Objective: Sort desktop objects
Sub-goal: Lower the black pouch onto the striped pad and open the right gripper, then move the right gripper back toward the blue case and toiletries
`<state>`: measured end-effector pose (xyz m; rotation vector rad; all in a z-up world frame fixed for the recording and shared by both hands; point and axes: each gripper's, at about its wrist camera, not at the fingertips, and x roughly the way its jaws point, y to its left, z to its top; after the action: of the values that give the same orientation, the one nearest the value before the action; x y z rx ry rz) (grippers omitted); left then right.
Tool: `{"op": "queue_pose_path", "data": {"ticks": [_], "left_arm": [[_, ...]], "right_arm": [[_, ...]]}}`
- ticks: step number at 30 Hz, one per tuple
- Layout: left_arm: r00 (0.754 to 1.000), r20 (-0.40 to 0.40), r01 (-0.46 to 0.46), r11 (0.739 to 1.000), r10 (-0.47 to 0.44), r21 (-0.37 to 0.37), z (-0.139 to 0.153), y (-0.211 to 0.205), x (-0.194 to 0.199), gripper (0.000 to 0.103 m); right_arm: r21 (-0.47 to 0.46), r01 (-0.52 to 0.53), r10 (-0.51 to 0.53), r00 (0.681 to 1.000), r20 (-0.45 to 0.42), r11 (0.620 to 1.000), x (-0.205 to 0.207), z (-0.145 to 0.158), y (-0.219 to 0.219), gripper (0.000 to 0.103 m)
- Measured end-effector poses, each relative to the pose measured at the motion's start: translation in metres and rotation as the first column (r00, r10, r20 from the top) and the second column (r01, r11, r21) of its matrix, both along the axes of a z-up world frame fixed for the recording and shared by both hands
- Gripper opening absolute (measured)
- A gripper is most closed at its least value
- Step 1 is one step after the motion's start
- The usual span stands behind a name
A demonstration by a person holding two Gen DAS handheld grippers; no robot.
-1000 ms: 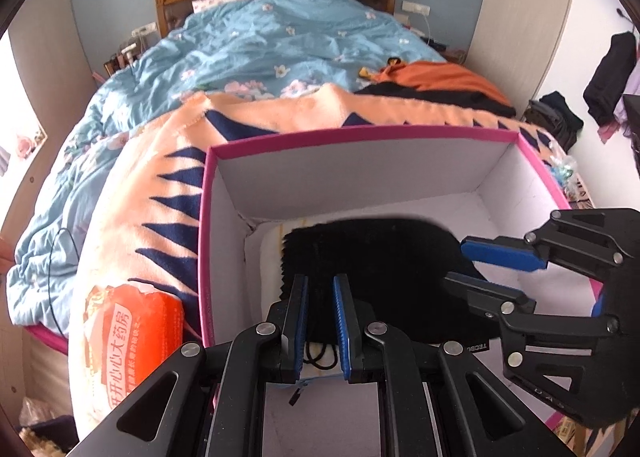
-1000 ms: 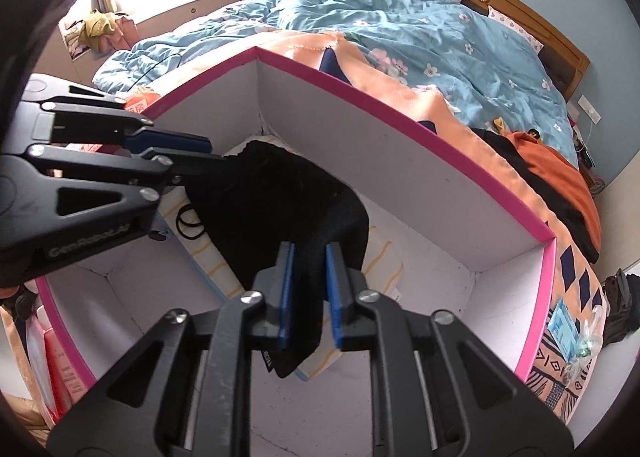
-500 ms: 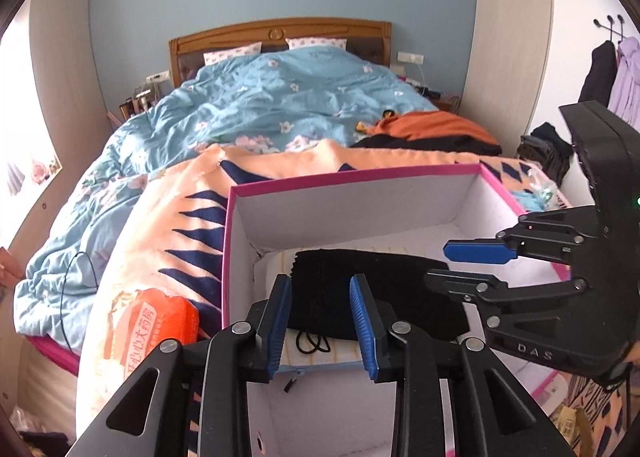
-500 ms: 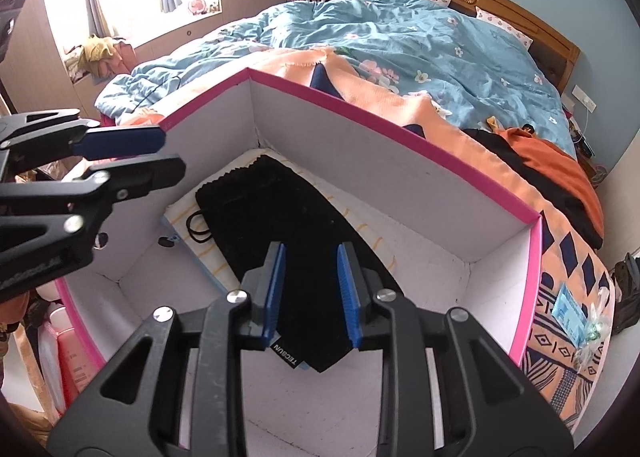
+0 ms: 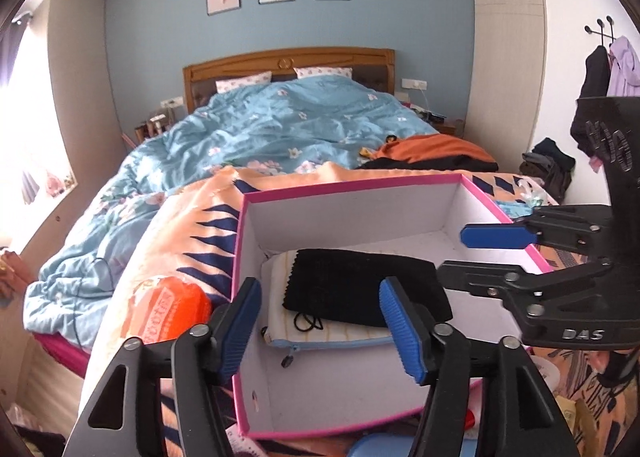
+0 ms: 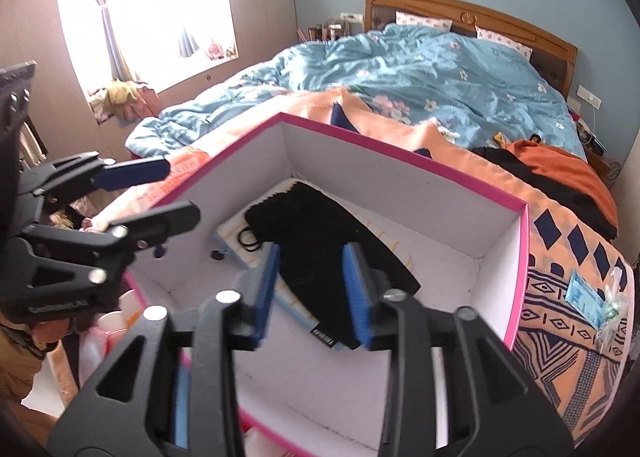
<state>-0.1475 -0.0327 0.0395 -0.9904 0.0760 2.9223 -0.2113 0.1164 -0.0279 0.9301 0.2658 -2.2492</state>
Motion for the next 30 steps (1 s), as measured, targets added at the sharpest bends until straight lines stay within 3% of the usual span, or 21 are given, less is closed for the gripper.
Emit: {"op": "queue_pose_path", "data": {"ticks": [2, 4, 11, 14, 16, 18, 30], "left_arm": [[1.000, -0.022, -0.017, 1.000, 0.017, -0.023, 0.001, 0.002, 0.008, 0.070], [0.999, -0.040, -0.036, 0.998, 0.034, -0.045, 0.001, 0.005, 0.014, 0.083], [0.992, -0.107, -0.076, 0.994, 0.067, -0.081, 0.008, 0.009, 0.036, 0.087], [0.989, -0.127, -0.091, 0.992, 0.080, -0.082, 0.010, 0.008, 0.043, 0.093], [0.986, -0.140, -0.103, 0.991, 0.090, -0.084, 0.011, 0.007, 0.049, 0.103], [0.983, -0.156, -0.114, 0.990, 0.099, -0.085, 0.011, 0.005, 0.055, 0.103], [0.985, -0.134, -0.113, 0.994, 0.111, -0.009, 0.002, -0.018, 0.083, 0.103]], "right_arm": [[-0.020, -0.009, 0.008, 1.000, -0.015, 1.000, 0.009, 0.003, 0.002, 0.047], [-0.039, -0.023, 0.022, 1.000, -0.020, 0.999, 0.017, 0.005, 0.004, 0.047], [-0.058, -0.047, 0.044, 0.998, -0.046, 0.997, 0.039, 0.008, 0.007, 0.053], [-0.073, -0.054, 0.051, 0.998, -0.047, 0.996, 0.046, 0.008, 0.009, 0.054], [-0.085, -0.057, 0.053, 0.997, -0.047, 0.995, 0.052, 0.008, 0.013, 0.059], [-0.098, -0.063, 0.058, 0.997, -0.050, 0.993, 0.059, 0.009, 0.015, 0.064], [-0.098, -0.117, 0.114, 0.993, -0.031, 0.988, 0.106, -0.007, 0.024, 0.066]]}}
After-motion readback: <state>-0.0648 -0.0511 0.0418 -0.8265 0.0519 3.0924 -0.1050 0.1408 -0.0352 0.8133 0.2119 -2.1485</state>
